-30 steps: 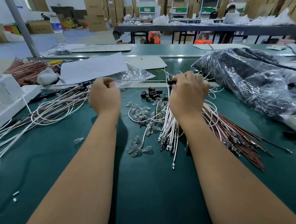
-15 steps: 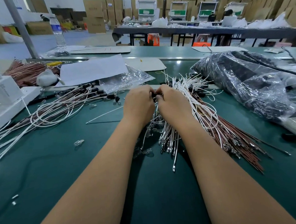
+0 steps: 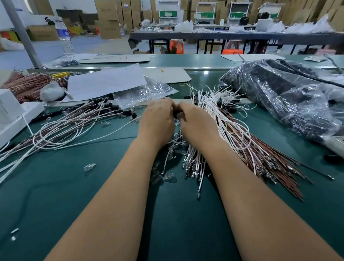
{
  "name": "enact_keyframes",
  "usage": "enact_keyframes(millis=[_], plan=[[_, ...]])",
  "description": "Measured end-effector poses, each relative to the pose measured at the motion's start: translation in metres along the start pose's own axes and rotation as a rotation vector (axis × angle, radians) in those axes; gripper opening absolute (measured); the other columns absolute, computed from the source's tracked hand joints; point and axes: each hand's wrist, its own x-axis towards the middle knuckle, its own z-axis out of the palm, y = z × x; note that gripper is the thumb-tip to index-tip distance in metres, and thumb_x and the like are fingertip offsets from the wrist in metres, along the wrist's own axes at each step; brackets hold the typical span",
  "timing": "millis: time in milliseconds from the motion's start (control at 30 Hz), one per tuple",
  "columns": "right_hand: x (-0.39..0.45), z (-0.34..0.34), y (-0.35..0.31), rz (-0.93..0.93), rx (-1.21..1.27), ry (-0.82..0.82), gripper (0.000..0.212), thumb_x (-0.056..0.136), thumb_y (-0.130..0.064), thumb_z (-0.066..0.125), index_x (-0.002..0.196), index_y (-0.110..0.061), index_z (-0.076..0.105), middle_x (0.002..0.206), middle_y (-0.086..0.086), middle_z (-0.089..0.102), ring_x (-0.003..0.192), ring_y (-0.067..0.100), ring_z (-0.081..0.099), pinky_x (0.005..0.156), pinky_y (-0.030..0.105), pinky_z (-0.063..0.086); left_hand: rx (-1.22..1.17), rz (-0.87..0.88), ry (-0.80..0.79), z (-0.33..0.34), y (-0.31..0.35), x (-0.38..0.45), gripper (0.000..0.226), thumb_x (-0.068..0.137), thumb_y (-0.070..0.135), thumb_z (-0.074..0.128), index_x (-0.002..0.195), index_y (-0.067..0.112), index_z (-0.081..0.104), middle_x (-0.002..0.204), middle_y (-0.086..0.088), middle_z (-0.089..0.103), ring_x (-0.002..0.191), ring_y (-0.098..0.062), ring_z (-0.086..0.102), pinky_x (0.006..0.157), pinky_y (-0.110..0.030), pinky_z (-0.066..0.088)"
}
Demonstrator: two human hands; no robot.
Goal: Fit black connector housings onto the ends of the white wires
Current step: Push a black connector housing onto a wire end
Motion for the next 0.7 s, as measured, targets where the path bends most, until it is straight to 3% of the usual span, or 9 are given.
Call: enact_keyframes(millis=[267,367,467,567,700], plan=[[0.000,-0.002,0.008,0.025,-0.048,0.014,0.013,0.096,-0.012,0.050,0.104,-0.013,0.060,0.091,0.001,0.066,0.078,0.019,0.061,0.062,0.030,0.047,0.008,-0.198,0.102,-0.005,-0.022,0.000,0.026,0.093,0.001,0.040,0.101,0.005,0.064,0.076,-0.009,0.059,0.074,-0.025,0.048,0.065,-0.031,0.032],[0.001,-0.003,0.009,0.052,0.041,0.031,0.012,0.096,-0.013,0.051,0.104,-0.013,0.060,0.089,0.001,0.063,0.078,0.020,0.057,0.064,0.030,0.042,-0.065,-0.095,0.096,-0.004,-0.015,0.000,0.024,0.092,0.001,0.045,0.100,0.004,0.068,0.089,-0.013,0.067,0.081,-0.027,0.055,0.072,-0.033,0.041],[0.001,-0.003,0.009,0.066,0.106,0.049,0.010,0.095,-0.015,0.053,0.102,-0.015,0.060,0.087,-0.002,0.058,0.078,0.019,0.053,0.066,0.030,0.038,-0.166,0.023,0.093,-0.002,-0.004,0.000,0.017,0.090,0.002,0.055,0.096,0.004,0.071,0.088,-0.010,0.070,0.084,-0.026,0.061,0.078,-0.035,0.049],[0.001,-0.003,0.010,0.081,0.111,0.054,0.012,0.095,-0.014,0.053,0.103,-0.013,0.062,0.093,0.003,0.064,0.082,0.020,0.057,0.070,0.032,0.044,-0.215,-0.054,0.095,0.000,-0.009,0.000,0.015,0.089,0.003,0.057,0.093,0.007,0.071,0.081,-0.007,0.068,0.073,-0.019,0.058,0.068,-0.027,0.045],[0.001,-0.002,0.010,0.063,0.129,0.036,0.015,0.094,-0.014,0.054,0.105,-0.016,0.065,0.098,0.003,0.068,0.087,0.020,0.060,0.072,0.031,0.047,-0.307,-0.115,0.058,-0.002,-0.014,-0.002,0.011,0.089,0.007,0.060,0.092,0.009,0.071,0.072,0.006,0.060,0.064,0.001,0.052,0.059,-0.005,0.036]])
